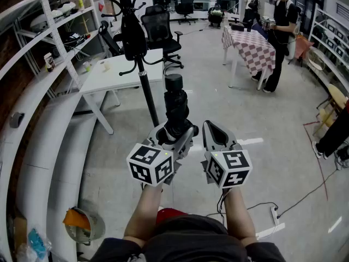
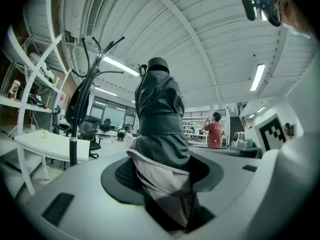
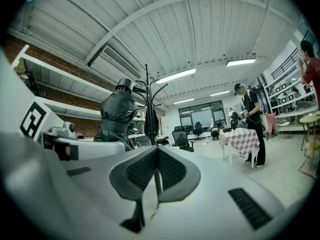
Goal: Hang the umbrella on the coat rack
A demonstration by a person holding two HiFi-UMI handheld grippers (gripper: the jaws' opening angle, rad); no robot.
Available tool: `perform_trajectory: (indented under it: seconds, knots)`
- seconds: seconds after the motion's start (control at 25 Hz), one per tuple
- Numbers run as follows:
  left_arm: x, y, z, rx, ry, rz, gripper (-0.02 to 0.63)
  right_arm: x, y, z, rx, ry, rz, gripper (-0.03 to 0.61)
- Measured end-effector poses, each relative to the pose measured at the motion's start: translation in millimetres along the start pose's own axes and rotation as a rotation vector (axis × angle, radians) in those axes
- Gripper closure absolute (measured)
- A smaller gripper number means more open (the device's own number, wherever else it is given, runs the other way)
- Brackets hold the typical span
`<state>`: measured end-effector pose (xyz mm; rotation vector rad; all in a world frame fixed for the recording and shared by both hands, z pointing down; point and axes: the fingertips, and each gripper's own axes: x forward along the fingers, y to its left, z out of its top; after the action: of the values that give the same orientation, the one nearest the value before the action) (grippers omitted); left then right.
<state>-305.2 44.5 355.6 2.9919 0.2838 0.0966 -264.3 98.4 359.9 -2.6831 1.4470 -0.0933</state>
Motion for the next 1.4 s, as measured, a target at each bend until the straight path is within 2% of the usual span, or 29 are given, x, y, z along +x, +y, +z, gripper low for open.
perform_trajectory:
  seconds: [0.16,0.56,0.92,1.12,1.4]
  knots:
    - [6.0,4.3,-1.9,-0.007,-0.013,0.007,0.385,4.5,-4.5,-2.7,0.002,-0.001,0.005,0.561]
    - [24.5,12.2,-13.6,-0.031,0.031,0.007,0.385,10.4,-23.3,-16.5,0.032,0.021,0.001,0.561]
    - [49.7,27.6,-3.9,-0.048,0.021,0.020,0.385,26.8,-49.4,-16.3,0.031,0.033,-0.029,0.561]
    - [64.3,42.3,-5.6,-0.053,0.031,0.032,0.385,41.2,-65.0,-21.8,0.045,0.046,-0.048,0.561]
    - [101.9,69.8,3.5,-0.046,0.015,0.036,0.385,81.2,-82.1,-24.1,0.038,0.056,-0.029,0.561]
